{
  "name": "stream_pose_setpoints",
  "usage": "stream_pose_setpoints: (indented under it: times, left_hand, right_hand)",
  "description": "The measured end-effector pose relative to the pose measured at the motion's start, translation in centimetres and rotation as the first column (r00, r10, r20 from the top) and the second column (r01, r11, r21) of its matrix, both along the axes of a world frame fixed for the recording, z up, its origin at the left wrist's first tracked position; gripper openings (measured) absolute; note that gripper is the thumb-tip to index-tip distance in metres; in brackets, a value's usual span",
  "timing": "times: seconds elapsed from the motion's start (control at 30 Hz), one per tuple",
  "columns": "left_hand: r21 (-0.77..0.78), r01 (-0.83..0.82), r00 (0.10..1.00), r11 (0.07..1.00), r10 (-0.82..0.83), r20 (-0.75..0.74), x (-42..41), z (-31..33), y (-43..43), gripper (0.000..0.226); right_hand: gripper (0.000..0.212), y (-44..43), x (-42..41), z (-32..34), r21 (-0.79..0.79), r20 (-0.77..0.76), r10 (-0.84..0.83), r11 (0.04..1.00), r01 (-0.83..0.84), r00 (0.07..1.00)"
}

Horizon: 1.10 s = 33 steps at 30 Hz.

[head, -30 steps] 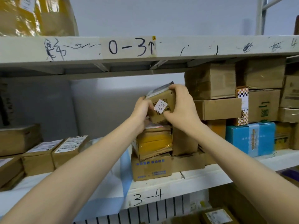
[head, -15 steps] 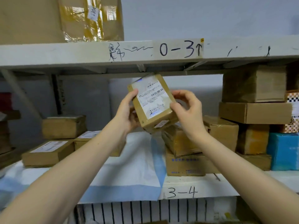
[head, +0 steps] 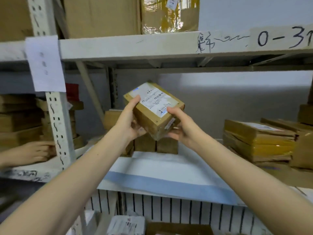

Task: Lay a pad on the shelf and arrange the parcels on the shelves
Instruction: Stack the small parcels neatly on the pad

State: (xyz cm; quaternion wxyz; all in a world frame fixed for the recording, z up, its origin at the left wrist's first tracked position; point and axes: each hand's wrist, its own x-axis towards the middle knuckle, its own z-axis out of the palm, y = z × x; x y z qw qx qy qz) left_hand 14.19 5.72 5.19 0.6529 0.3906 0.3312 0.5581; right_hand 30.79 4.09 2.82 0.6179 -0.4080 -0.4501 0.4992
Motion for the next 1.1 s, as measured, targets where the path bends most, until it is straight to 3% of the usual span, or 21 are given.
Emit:
stream_pose_setpoints:
  times: [0.03,0.1,0.17,0.3,0.47,0.6,0.77,0.83,0.9,1.0,1.03,1.1]
  left_hand:
    - [-0.007,-0.051,0.998,0.999,0.051,-0.042,-1.8,0.0,0.2,0.044]
    - [-0.008,-0.189,0.978,0.982,0.188,-0.086,-4.8,-0.2,1.4,0.077]
    - [0.069,-0.318,0.934,0.945,0.325,-0.150,-7.5,-0.6,2.8,0.093]
    - [0.143,-0.349,0.892,0.926,0.375,-0.252,-10.8,-1.8,4.6,0.066]
    - [0.058,-0.336,0.915,0.940,0.341,-0.218,-12.7,-3.0,6.8,0.085]
    - [0.084,-0.440,0.807,0.894,0.434,-0.400,-12.5,-4.3,8.6,0.081]
    - [0.089,-0.519,0.721,0.850,0.492,-0.489,-11.3,-4.0,9.1,0.084]
    - [0.177,-0.547,0.626,0.819,0.539,-0.564,-10.9,-3.5,8.9,0.089]
    - [0.417,-0.478,0.440,0.773,0.622,-0.648,-10.0,-3.3,8.3,0.091]
    - [0.705,-0.229,0.192,0.672,0.741,-0.643,-8.8,-3.2,7.5,0.088]
    - [0.751,-0.154,0.163,0.643,0.766,-0.622,-8.4,-3.2,7.2,0.083]
    - [0.808,-0.038,0.200,0.588,0.797,-0.570,-7.2,-3.1,6.8,0.065]
  right_hand:
    - [0.091,0.7,-1.3,0.2,-0.028,-0.018,-0.007,1.000,0.006,1.000]
    - [0.093,1.9,-3.7,0.6,-0.099,-0.039,-0.015,0.995,0.012,0.999]
    - [0.070,3.0,-5.8,1.0,-0.135,-0.081,0.013,0.991,-0.023,0.997]
    - [0.050,5.0,-9.3,1.0,-0.225,-0.090,0.044,0.972,-0.063,0.995]
    - [0.044,7.4,-12.8,0.1,-0.289,-0.027,0.061,0.955,-0.066,0.998]
    - [0.052,8.8,-13.3,-0.7,-0.221,0.192,-0.084,0.967,0.126,0.978]
    - [0.036,8.6,-12.8,-1.0,-0.115,0.385,-0.148,0.972,0.206,0.911]
    - [0.029,8.5,-12.6,-1.3,-0.071,0.429,-0.157,0.976,0.206,0.890]
    - [0.018,8.4,-12.1,-1.5,-0.028,0.471,-0.167,0.979,0.204,0.866]
    - [0.013,8.0,-11.2,-1.6,0.035,0.509,-0.175,0.982,0.183,0.843]
    - [0.014,7.8,-10.9,-1.6,0.051,0.509,-0.178,0.983,0.176,0.843]
    - [0.013,7.2,-10.0,-1.5,0.084,0.491,-0.202,0.979,0.185,0.848]
